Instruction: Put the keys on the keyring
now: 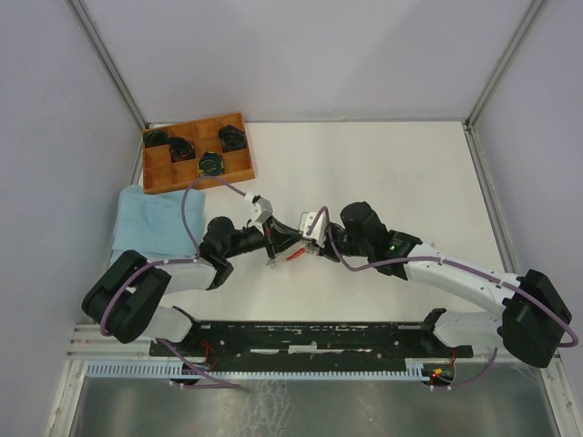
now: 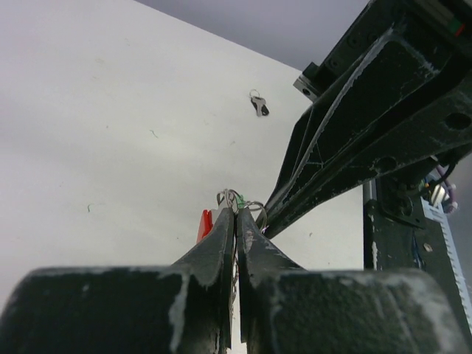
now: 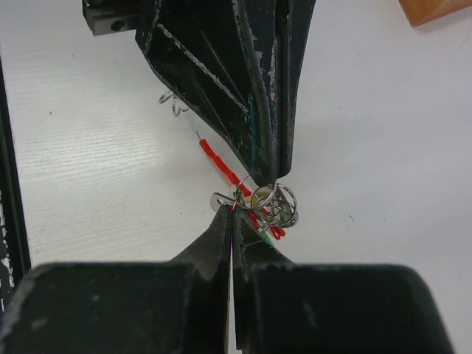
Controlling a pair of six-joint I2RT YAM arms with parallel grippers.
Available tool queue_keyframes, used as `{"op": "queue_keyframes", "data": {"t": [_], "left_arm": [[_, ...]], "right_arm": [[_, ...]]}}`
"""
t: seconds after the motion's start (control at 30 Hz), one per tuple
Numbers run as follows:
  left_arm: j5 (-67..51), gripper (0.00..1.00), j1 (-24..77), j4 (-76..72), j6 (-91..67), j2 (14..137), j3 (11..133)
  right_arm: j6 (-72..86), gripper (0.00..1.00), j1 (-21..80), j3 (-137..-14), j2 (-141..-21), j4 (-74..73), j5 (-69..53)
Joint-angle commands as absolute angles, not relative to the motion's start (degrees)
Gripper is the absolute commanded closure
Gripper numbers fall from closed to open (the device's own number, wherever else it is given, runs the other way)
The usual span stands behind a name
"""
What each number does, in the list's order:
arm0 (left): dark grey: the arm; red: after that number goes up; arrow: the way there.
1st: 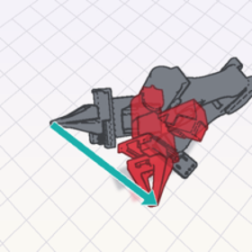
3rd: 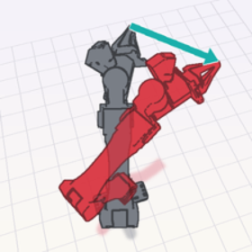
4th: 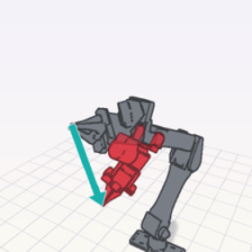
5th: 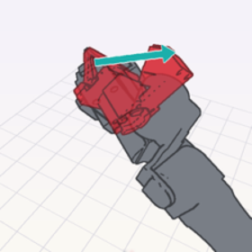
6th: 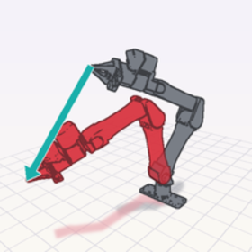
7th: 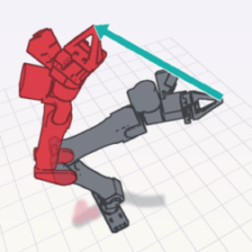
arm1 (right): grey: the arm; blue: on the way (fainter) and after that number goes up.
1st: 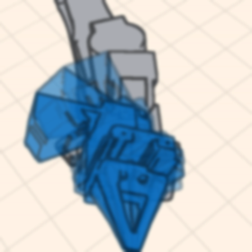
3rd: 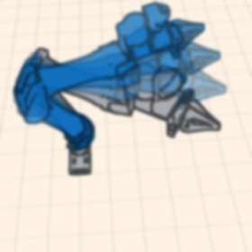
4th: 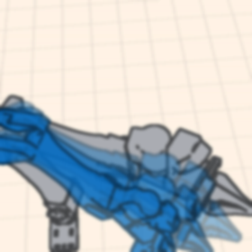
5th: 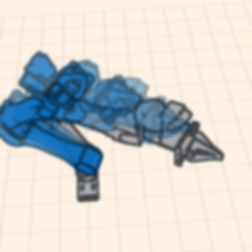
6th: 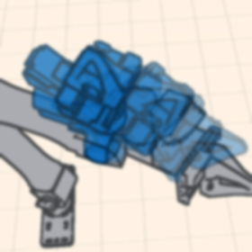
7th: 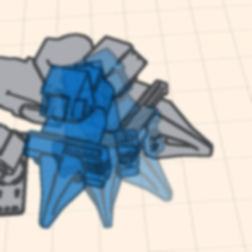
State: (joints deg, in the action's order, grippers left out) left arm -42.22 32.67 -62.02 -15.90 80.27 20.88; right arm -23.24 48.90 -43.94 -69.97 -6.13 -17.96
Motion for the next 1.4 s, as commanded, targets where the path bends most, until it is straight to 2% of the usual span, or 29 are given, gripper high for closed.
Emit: {"op": "queue_keyframes", "data": {"t": [0.0,0.2,0.33,0.7,1.1,1.23,1.37], "left_arm": [[-34.4,0.97,35.5,-75.4,-21.7,80.4,20.0],[-25.7,0.97,38.3,-82.6,-25.6,81.9,17.3],[-24.0,0.97,39.4,-84.4,-26.5,83.0,16.6],[-21.8,0.97,39.5,-78.0,-23.7,80.8,16.6],[-18.6,0.97,40.4,-91.1,-31.1,90.2,14.7],[-14.7,0.97,41.2,-90.4,-27.8,88.9,13.2],[-12.7,0.97,41.2,-82.1,-23.1,83.5,13.5]], "right_arm": [[-19.3,0.99,49.6,-42.9,-71.3,3.8,-16.5],[-17.9,0.99,49.7,-42.7,-72.1,7.0,-13.5],[-19.2,0.99,49.7,-43.2,-71.2,5.9,-9.9],[-20.1,0.99,49.4,-44.9,-71.9,3.2,-7.3],[-15.6,0.99,49.1,-49.3,-76.3,11.2,-15.9],[-16.0,0.99,47.9,-48.3,-74.5,10.3,-14.4],[-16.5,0.99,46.6,-47.9,-73.5,7.8,-13.1]]}}
